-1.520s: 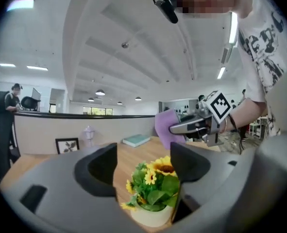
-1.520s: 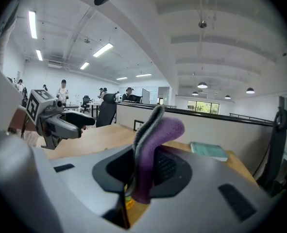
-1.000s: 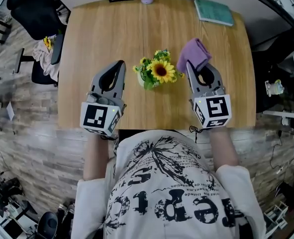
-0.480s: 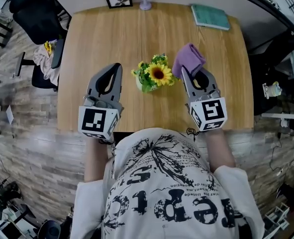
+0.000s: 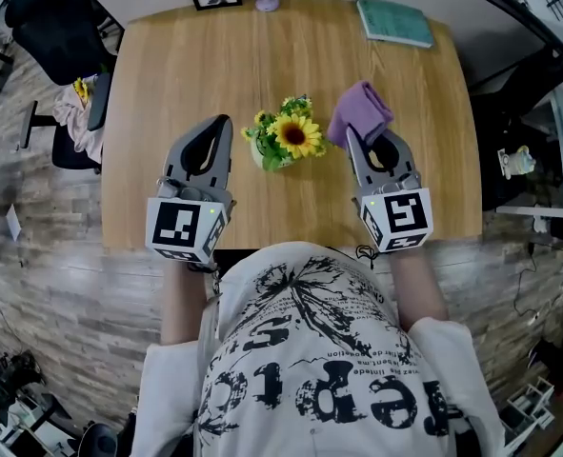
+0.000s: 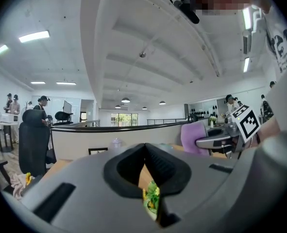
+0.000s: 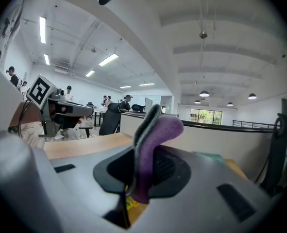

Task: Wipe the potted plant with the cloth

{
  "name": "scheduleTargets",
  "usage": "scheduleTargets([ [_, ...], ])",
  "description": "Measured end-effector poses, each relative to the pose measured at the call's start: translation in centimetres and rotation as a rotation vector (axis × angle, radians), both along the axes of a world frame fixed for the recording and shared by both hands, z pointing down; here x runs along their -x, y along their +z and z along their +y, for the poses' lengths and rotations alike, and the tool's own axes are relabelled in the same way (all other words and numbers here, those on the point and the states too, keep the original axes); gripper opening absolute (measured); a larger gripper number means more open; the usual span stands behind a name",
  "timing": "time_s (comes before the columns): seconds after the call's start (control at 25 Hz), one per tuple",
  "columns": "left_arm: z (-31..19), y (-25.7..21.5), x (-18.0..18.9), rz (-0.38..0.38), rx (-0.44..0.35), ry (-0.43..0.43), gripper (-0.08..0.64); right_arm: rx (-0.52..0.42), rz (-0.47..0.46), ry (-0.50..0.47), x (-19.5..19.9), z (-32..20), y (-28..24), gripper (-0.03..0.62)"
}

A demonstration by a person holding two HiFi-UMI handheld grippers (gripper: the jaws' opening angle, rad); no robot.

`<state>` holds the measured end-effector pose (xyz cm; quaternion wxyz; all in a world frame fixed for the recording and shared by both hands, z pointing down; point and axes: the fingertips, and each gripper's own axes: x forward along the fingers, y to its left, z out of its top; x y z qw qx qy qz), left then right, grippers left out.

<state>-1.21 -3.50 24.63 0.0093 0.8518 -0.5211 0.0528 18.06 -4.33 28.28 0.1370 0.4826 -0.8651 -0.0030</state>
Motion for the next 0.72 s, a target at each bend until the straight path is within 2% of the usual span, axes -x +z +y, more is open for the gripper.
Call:
scheduleTargets([
  [0.24, 0.0, 0.5, -0.1, -0.003, 0.015, 0.0, 0.005, 0.02, -0.026, 0.027, -0.5, 0.1, 0.4, 0.06],
  [0.48, 0.3, 1.4, -0.5, 0.016, 0.037, 0.017, 0.005, -0.011, -0.029, 0.006, -0.1, 0.6, 0.2, 0.06],
  [0.72, -0.3, 1.4, -0.6, 0.023, 0.037, 0.026, 0.005, -0.018, -0.028, 0.024, -0.3, 0.4, 0.2, 0.06],
])
